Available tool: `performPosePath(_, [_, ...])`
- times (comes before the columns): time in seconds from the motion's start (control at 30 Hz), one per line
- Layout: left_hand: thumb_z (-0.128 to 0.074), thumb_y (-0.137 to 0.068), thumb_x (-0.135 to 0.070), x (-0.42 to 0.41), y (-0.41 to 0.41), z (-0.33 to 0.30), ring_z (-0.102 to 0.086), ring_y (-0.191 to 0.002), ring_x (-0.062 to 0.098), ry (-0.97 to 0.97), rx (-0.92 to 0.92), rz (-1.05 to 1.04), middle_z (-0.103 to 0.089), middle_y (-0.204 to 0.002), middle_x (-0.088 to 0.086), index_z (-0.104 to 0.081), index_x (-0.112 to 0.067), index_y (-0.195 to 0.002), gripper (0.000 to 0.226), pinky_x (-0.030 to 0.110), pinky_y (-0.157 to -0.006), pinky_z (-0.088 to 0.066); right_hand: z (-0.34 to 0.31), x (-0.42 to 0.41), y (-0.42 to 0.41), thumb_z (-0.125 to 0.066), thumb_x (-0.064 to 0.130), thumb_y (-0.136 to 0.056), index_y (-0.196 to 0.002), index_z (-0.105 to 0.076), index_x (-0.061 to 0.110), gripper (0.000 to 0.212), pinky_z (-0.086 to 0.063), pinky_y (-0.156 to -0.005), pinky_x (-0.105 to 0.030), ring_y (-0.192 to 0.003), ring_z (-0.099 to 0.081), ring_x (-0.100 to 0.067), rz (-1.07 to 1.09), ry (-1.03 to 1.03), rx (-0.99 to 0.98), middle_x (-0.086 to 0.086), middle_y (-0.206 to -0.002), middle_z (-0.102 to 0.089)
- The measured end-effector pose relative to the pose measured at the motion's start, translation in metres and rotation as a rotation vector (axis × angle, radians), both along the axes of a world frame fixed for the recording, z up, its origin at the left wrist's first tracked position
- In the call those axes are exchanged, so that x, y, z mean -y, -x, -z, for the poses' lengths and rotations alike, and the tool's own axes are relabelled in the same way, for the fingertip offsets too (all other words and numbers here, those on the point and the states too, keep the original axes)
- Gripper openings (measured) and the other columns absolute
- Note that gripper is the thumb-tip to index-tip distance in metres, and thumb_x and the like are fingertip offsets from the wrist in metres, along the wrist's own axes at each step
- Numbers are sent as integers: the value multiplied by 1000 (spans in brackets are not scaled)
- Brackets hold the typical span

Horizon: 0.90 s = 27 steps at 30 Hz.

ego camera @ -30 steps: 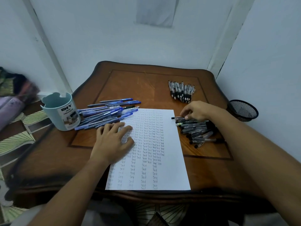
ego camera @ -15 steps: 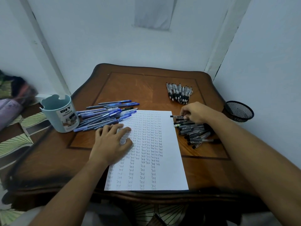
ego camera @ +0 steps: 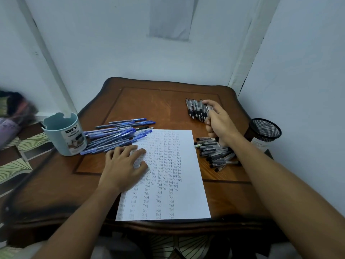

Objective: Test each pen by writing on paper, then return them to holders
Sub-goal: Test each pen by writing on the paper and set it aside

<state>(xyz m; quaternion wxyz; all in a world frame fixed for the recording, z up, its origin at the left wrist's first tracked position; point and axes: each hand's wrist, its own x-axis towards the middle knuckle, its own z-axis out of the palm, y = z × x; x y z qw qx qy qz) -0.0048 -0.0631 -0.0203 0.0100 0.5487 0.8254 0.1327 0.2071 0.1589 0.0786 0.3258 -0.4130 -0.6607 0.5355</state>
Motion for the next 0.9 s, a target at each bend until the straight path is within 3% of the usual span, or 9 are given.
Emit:
performPosePath(0.17, [-16, -83, -66, -1, 1, 1, -29, -131, 12, -1, -9, 2, -39, -149, -15, -45, -45, -137, 65, 44, -110, -17, 0, 19, 5, -37, 2, -101, -127, -53, 30, 42, -28, -40, -23, -48, -34, -9, 3, 197, -209, -3, -69, -46])
performPosePath(0.27, [-16, -82, -66, -1, 0, 1, -30, -131, 13, -1, -12, 1, -39, -150, -15, -45, -45, -137, 66, 44, -109, -17, 2, 31, 2, -46, 2, -103, -130, -47, 21, 33, -47, -51, -26, -61, -54, -16, -51, 285, -321, -13, -83, -64])
performPosePath(0.33, [-15, -82, -66, -1, 0, 0, -30, -131, 13, -1, -15, 0, -39, -149, -15, -45, -45, -137, 66, 44, -109, -17, 7, 39, -3, -50, 13, -104, -124, -55, 5, 22, -54, -65, -29, -76, -60, -21, -83, 244, -233, -12, -92, -71])
performPosePath(0.37, [-15, -82, -66, -1, 0, 0, -29, -130, 13, 0, -15, -3, -39, -149, -15, -44, -45, -137, 66, 43, -109, -17, 10, 44, -6, -50, 19, -105, -117, -59, 3, 22, -51, -63, -27, -75, -58, -20, -99, 202, -159, -8, -91, -73])
performPosePath(0.47, [-15, -81, -65, -1, 0, -1, -29, -130, 13, 4, -14, -9, -38, -150, -15, -44, -46, -137, 66, 42, -108, -17, 20, 61, -11, -42, 27, -107, -108, -49, 9, 19, -41, -50, -25, -58, -53, -17, -132, 198, -99, -10, -82, -74])
performPosePath(0.57, [-17, -82, -64, -1, 0, -1, -28, -131, 13, 9, -8, -7, -38, -150, -15, -44, -46, -138, 64, 42, -108, -16, 34, 79, -18, -48, 19, -105, -113, -36, 13, 15, -56, -57, -31, -62, -63, -25, -179, 269, -150, -22, -85, -72])
performPosePath(0.67, [-20, -84, -63, -1, 0, 0, -29, -130, 14, 5, -9, -6, -38, -150, -14, -44, -46, -137, 61, 43, -108, -16, 51, 96, -26, -64, -4, -92, -116, -41, 11, 37, -59, -64, -35, -68, -64, -26, -199, 251, -141, -23, -89, -65])
performPosePath(0.8, [-23, -86, -61, -1, 0, 1, -29, -130, 15, 10, -18, -4, -39, -149, -14, -45, -46, -137, 58, 44, -108, -18, 69, 111, -30, -61, 0, -95, -101, -47, 5, 16, -54, -57, -38, -65, -63, -28, -199, 203, -145, -20, -86, -59])
performPosePath(0.9, [-25, -86, -60, -1, 0, 1, -30, -129, 15, 0, -9, -2, -40, -149, -13, -46, -45, -136, 56, 44, -108, -18, 80, 117, -35, -65, -6, -91, -101, -46, 6, 25, -54, -66, -44, -69, -63, -34, -232, 177, -151, -24, -88, -63])
